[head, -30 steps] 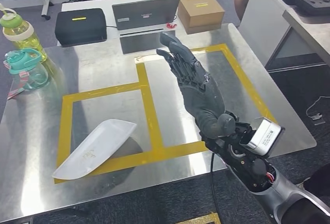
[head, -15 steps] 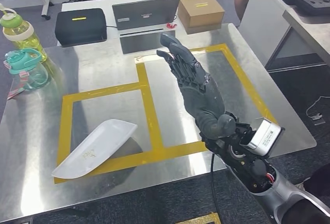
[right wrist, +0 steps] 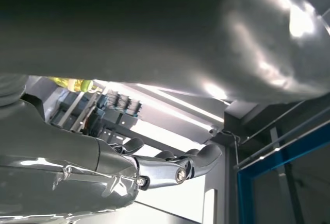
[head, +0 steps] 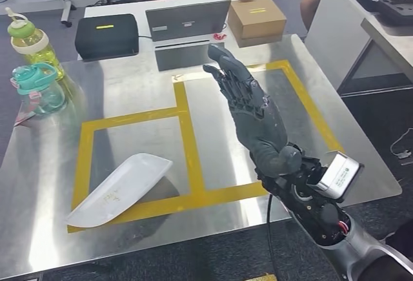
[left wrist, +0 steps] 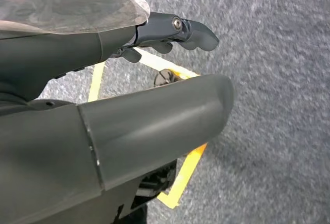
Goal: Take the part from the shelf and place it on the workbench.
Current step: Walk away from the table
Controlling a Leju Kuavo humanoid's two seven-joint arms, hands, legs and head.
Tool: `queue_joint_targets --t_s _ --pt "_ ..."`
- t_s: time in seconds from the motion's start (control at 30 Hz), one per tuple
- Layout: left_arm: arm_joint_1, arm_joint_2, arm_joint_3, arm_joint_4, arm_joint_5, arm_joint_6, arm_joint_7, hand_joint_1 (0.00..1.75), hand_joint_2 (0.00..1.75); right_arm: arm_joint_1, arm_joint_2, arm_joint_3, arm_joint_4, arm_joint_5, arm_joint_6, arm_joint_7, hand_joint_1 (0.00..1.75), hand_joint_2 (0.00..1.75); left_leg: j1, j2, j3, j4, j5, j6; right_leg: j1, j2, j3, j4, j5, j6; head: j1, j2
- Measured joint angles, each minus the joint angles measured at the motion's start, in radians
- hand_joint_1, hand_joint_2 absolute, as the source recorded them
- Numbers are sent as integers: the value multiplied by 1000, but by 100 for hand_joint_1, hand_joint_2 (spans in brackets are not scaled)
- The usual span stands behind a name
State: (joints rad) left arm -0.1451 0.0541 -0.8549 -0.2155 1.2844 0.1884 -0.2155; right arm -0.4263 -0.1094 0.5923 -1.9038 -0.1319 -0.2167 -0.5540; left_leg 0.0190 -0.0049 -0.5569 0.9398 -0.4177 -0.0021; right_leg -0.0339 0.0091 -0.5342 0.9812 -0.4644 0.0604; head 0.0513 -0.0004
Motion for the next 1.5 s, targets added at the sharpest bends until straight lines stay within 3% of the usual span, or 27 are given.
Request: queue_joint_targets --t_s 0.03,0.17,0.23,0.3,0.33,0.37,0.4,0.47,0.53,0.67,0.73,0.8,0.83,0.87,0.9,0.97,1.03,1.07,1.17,1.23,1.33,1.37,1.4,1.43,1.5 --pt "-1 1 0 0 0 -1 1 0 0 1 -1 0 0 0 0 0 0 0 -1 -1 -3 5 -1 -7 1 2 12 -27 6 -4 0 0" --pt "-1 2 0 0 1 -2 5 0 0 1 -3 0 0 0 1 1 0 0 1 -1 -14 20 -9 -28 6 5 13 -28 8 -33 -14 0" --pt "-2 1 0 0 1 -3 5 0 0 1 -4 0 0 0 2 1 0 0 2 0 -54 106 -61 -34 5 3 12 -31 11 -44 -25 0" --pt "-3 1 0 0 1 -3 5 0 0 1 -4 0 0 0 2 1 0 0 1 1 -125 251 -125 -35 9 0 8 -31 13 -50 -34 0" --pt "-1 1 0 0 1 -3 5 0 0 2 -4 0 0 0 2 2 0 0 1 1 -151 302 -139 -34 12 0 6 -31 13 -52 -35 0" --pt "0 1 0 0 1 -3 5 0 0 2 -4 0 0 0 2 2 0 0 0 1 -159 315 -133 -32 14 0 6 -31 13 -53 -35 0" --pt "0 1 0 0 1 -3 5 0 0 2 -4 0 0 0 2 2 0 0 -1 1 -146 286 -108 -27 16 1 7 -31 13 -53 -36 0" --pt "-1 2 0 0 1 -3 5 0 0 2 -4 0 0 0 2 2 0 0 -6 1 -74 141 -40 -13 19 2 10 -31 12 -52 -37 0" --pt "-4 3 0 0 0 -3 5 0 0 1 -4 0 0 0 2 2 0 0 -13 2 -21 32 -6 -3 22 2 9 -30 11 -48 -37 0" --pt "-6 2 0 0 0 -3 5 0 0 1 -5 -1 0 0 2 2 0 0 -16 5 -10 6 -3 9 22 0 5 -25 1 -29 -35 0" --pt "-6 2 0 0 0 -3 5 0 0 1 -7 -2 -1 0 2 2 0 0 -12 8 -7 -1 0 19 21 -2 -27 48 -47 -21 -28 0" --pt "-6 2 0 0 0 -3 5 0 0 3 -9 -2 -2 0 2 1 0 0 -13 9 -7 0 -1 24 21 -2 -90 194 -118 -15 -19 0" --pt "-6 2 0 0 0 -3 6 0 0 6 -9 -2 -2 0 2 1 0 0 -14 9 -6 0 -1 25 21 -2 -116 254 -139 -13 -16 0" --pt "-5 2 0 0 1 -3 7 0 0 7 -9 -2 -2 0 2 2 0 0 -15 9 -6 1 -1 25 21 -3 -128 280 -141 -13 -14 0" --pt "-5 2 0 0 1 -3 8 0 0 8 -9 -2 -2 0 2 2 0 0 -16 8 -5 1 -1 25 21 -3 -119 265 -122 -14 -11 0" --pt "-5 1 0 0 2 -3 13 0 0 8 -9 -3 -3 0 2 2 0 0 -16 7 -1 2 -2 24 22 -3 -57 131 -48 -21 -3 0" --pt "-6 0 0 0 4 -3 18 0 0 6 -9 -4 -4 -1 3 2 0 0 -20 6 -4 7 -2 19 26 -2 4 4 0 -31 2 0" --pt "-6 0 0 0 5 -3 19 0 0 6 -9 -4 -4 -1 3 2 0 0 -22 6 -8 9 -1 15 29 -2 16 -24 6 -35 1 0" --pt "-5 0 0 0 5 -3 20 0 0 7 -9 -5 -6 -1 7 2 0 0 -23 5 -16 15 -1 1 26 -2 17 -34 11 -47 -7 0" --pt "-6 0 0 0 5 -4 20 0 0 6 -10 -7 -6 -1 8 2 0 0 -22 4 -37 68 -44 -12 19 -5 15 -41 20 -58 -15 0" --pt "-6 0 0 0 5 -6 20 0 0 6 -10 -7 -6 -1 9 3 0 0 -12 4 -117 256 -150 -28 18 -8 0 -43 31 -67 -28 0" --pt "-5 0 0 0 5 -7 20 0 0 6 -10 -7 -6 -1 10 3 0 0 -9 4 -132 295 -163 -31 17 -9 -6 -42 35 -66 -30 0" --pt "-4 0 0 0 5 -7 21 0 0 7 -10 -7 -6 -1 10 3 0 0 -7 5 -128 299 -157 -33 16 -9 -10 -42 38 -65 -31 0" --pt "-4 0 0 0 5 -8 21 0 0 7 -10 -7 -6 -1 10 3 0 0 -4 5 -103 261 -134 -34 15 -9 -14 -42 41 -62 -32 0" --pt "-5 0 0 0 5 -8 21 0 0 7 -10 -7 -6 -1 10 3 0 0 -1 5 -15 112 -75 -34 14 -8 -19 -39 46 -54 -34 0"
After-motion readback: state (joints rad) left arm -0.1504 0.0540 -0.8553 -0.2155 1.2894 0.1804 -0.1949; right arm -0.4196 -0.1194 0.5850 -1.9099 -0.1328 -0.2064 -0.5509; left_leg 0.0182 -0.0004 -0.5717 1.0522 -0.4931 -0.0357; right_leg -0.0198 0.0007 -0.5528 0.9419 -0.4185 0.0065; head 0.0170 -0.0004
